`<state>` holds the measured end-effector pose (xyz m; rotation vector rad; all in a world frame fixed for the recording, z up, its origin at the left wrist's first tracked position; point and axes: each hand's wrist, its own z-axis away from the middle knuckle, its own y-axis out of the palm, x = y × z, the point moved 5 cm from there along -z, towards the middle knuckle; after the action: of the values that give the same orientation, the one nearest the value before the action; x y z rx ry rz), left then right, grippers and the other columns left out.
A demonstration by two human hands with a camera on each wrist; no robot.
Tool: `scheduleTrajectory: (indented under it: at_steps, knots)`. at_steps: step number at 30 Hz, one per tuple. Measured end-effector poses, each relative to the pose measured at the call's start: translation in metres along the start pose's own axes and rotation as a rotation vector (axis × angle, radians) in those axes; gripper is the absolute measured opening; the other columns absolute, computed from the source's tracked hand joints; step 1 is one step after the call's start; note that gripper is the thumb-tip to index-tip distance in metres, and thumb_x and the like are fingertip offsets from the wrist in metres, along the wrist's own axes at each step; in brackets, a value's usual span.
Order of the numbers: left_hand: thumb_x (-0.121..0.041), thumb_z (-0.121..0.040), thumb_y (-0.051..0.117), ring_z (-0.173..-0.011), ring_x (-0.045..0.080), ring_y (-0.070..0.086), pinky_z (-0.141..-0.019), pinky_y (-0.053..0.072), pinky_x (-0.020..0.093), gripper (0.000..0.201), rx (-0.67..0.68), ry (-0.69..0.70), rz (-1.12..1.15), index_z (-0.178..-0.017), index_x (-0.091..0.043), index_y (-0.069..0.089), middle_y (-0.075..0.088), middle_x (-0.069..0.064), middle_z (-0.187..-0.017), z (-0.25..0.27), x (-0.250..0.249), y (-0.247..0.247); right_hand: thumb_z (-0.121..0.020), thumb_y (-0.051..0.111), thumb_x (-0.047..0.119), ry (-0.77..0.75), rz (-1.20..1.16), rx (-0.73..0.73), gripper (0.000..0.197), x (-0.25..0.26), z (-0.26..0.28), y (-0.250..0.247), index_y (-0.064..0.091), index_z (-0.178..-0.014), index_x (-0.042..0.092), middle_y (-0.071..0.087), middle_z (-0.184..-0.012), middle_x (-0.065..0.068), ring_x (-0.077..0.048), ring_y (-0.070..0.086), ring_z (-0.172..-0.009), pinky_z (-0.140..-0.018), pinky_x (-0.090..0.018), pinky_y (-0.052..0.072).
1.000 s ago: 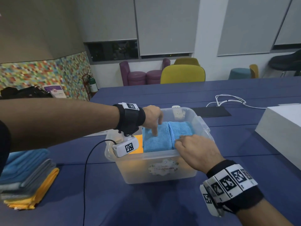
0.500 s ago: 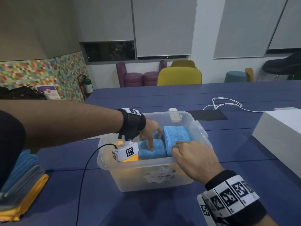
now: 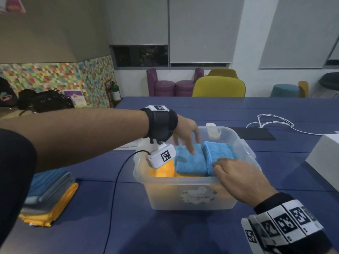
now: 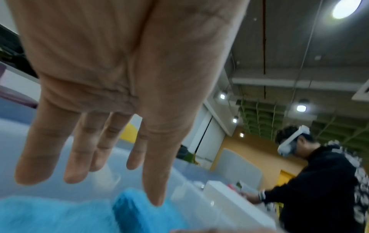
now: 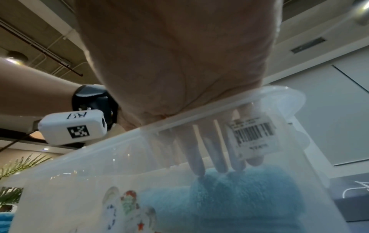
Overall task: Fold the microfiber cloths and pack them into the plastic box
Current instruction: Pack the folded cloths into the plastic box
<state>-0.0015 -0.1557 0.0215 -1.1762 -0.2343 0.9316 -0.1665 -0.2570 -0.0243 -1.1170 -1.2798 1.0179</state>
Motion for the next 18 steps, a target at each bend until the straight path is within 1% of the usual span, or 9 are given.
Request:
scheduleTrajectory:
  at_steps: [2, 3, 5, 7, 9, 11, 13, 15, 18]
  knots:
    - [-0.035, -0.085, 0.084, -0.103, 0.021, 0.068, -0.088, 0.062, 0.043, 0.053, -0.091, 0.028, 0.087, -0.131, -0.016, 0.065, 0.066, 0.0, -0.106, 0.024, -0.001, -0.02, -0.098, 0.026, 0.037, 0.018, -0.039, -0.021, 0.039, 0.001, 0.0, -0.001, 0.056, -0.079, 0.023, 0.061, -0.094, 0.005, -0.016, 0.059, -0.094, -0.082, -0.037, 0.045]
    - [-0.036, -0.088, 0.081, -0.102, 0.02, 0.069, -0.088, 0.062, 0.041, 0.049, -0.155, 0.044, 0.122, -0.13, -0.015, 0.065, 0.067, 0.0, -0.108, 0.04, -0.001, -0.031, -0.096, 0.025, 0.04, 0.018, -0.036, -0.022, 0.04, 0.004, 0.001, -0.001, 0.059, -0.083, 0.024, 0.062, -0.098, 0.005, -0.018, 0.061, -0.098, -0.085, -0.039, 0.045]
    - [-0.04, -0.092, 0.076, -0.097, 0.016, 0.068, -0.084, 0.063, 0.034, 0.045, -0.326, 0.079, 0.134, -0.128, -0.016, 0.067, 0.069, -0.001, -0.11, 0.08, 0.004, -0.054, -0.1, 0.031, 0.038, -0.001, 0.022, -0.038, 0.041, 0.014, 0.0, -0.003, 0.068, -0.106, 0.021, 0.065, -0.12, 0.001, -0.023, 0.06, -0.113, -0.095, -0.038, 0.043]
    - [-0.043, -0.092, 0.074, -0.091, 0.013, 0.068, -0.08, 0.062, 0.031, 0.043, -0.476, 0.105, 0.147, -0.126, -0.018, 0.068, 0.07, -0.002, -0.111, 0.125, 0.014, -0.07, -0.101, 0.04, 0.034, -0.03, -0.018, -0.137, 0.041, 0.029, -0.003, -0.007, 0.066, -0.128, 0.016, 0.057, -0.143, -0.005, -0.027, 0.053, -0.128, -0.105, -0.038, 0.04]
    - [-0.046, -0.092, 0.073, -0.088, 0.011, 0.068, -0.082, 0.059, 0.03, 0.041, -0.582, 0.107, 0.168, -0.124, -0.02, 0.068, 0.072, -0.003, -0.109, 0.172, 0.033, -0.078, -0.098, 0.042, 0.037, -0.075, -0.12, -0.232, 0.046, 0.06, -0.006, -0.012, 0.063, -0.133, 0.015, 0.052, -0.149, -0.008, -0.029, 0.05, -0.133, -0.109, -0.042, 0.039]
    - [-0.047, -0.092, 0.074, -0.093, 0.012, 0.071, -0.087, 0.059, 0.032, 0.04, -0.687, 0.086, 0.163, -0.122, -0.021, 0.069, 0.073, -0.003, -0.107, 0.219, 0.058, -0.078, -0.097, 0.041, 0.04, -0.188, -0.171, -0.278, 0.048, 0.102, -0.009, -0.011, 0.062, -0.133, 0.016, 0.053, -0.148, -0.008, -0.027, 0.049, -0.135, -0.109, -0.041, 0.038]
    - [-0.047, -0.091, 0.074, -0.097, 0.015, 0.071, -0.092, 0.057, 0.036, 0.041, -0.788, 0.03, 0.153, -0.122, -0.02, 0.069, 0.072, 0.001, -0.109, 0.262, 0.09, -0.071, -0.099, 0.047, 0.036, -0.307, -0.226, -0.279, 0.045, 0.146, -0.009, -0.009, 0.059, -0.138, 0.017, 0.05, -0.151, -0.004, -0.022, 0.044, -0.139, -0.112, -0.035, 0.033]
    - [-0.05, -0.091, 0.073, -0.101, 0.014, 0.07, -0.095, 0.057, 0.038, 0.047, -0.856, -0.082, 0.11, -0.126, -0.02, 0.067, 0.07, 0.001, -0.112, 0.299, 0.128, -0.055, -0.099, 0.053, 0.031, -0.413, -0.262, -0.268, 0.046, 0.191, -0.008, -0.006, 0.055, -0.142, 0.018, 0.046, -0.154, 0.0, -0.017, 0.04, -0.142, -0.114, -0.029, 0.028]
    - [-0.056, -0.09, 0.071, -0.109, 0.017, 0.066, -0.097, 0.054, 0.037, 0.056, -0.894, -0.3, 0.02, -0.132, -0.02, 0.064, 0.068, 0.002, -0.121, 0.342, 0.191, -0.02, -0.097, 0.046, 0.037, -0.533, -0.289, -0.218, 0.052, 0.249, -0.01, 0.007, 0.052, -0.144, 0.016, 0.047, -0.153, -0.002, -0.018, 0.041, -0.141, -0.115, -0.029, 0.028]
